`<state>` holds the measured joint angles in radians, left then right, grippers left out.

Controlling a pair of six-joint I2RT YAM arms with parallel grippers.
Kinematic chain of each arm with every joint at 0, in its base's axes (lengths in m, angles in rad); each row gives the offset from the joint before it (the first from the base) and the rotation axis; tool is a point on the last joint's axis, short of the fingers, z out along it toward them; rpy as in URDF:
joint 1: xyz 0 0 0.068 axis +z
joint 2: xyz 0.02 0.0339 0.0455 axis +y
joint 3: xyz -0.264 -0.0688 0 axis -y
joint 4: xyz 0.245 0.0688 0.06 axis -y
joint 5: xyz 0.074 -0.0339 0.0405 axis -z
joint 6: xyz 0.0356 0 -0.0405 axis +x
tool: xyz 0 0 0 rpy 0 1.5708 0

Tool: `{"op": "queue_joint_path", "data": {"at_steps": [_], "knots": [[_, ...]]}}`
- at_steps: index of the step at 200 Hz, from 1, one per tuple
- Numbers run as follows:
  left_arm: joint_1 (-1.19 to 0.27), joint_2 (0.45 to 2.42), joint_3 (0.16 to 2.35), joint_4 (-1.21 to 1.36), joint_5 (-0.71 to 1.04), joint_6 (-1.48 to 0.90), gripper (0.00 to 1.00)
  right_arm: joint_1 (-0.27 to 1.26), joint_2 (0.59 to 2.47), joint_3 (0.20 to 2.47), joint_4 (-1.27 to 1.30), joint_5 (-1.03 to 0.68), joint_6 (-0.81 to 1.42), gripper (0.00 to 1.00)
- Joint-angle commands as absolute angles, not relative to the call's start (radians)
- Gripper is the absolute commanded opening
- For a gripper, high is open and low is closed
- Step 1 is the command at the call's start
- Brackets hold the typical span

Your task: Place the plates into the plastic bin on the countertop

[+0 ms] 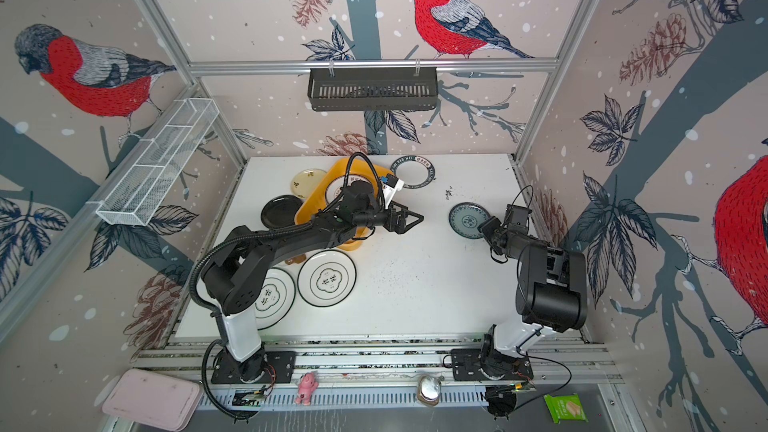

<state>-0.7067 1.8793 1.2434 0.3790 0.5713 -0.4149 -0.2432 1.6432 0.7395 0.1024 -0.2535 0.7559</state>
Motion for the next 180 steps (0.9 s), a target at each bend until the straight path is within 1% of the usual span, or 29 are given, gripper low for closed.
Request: {"op": "queue_joint_path", "data": {"at_steps": [1,27,52,65,79,90,121,180], "knots": [[-0.692,1.882,1.240,0.424,0.575,-0.426,0.95,-0.242,1.689,0.753,0.088,-0.247,0.750,0.57],[-0.677,1.878,1.237,0.424,0.571,-0.427,0.95,-0.237,1.727,0.767,0.082,-0.229,0.761,0.39],[-0.670,1.874,1.230,0.425,0.553,-0.430,0.95,-0.233,1.734,0.765,0.064,-0.175,0.774,0.29],[-0.665,1.877,1.230,0.426,0.552,-0.434,0.95,-0.232,1.734,0.766,0.058,-0.162,0.775,0.18],[-0.655,1.879,1.227,0.436,0.559,-0.448,0.95,-0.230,1.734,0.770,0.049,-0.158,0.772,0.14],[-0.650,1.873,1.219,0.452,0.566,-0.460,0.95,-0.227,1.731,0.776,0.038,-0.154,0.766,0.09],[-0.641,1.839,1.188,0.467,0.560,-0.467,0.95,-0.207,1.684,0.778,0.001,-0.126,0.744,0.04],[-0.608,1.721,1.121,0.419,0.547,-0.454,0.96,-0.136,1.454,0.710,-0.056,-0.116,0.721,0.03]]}}
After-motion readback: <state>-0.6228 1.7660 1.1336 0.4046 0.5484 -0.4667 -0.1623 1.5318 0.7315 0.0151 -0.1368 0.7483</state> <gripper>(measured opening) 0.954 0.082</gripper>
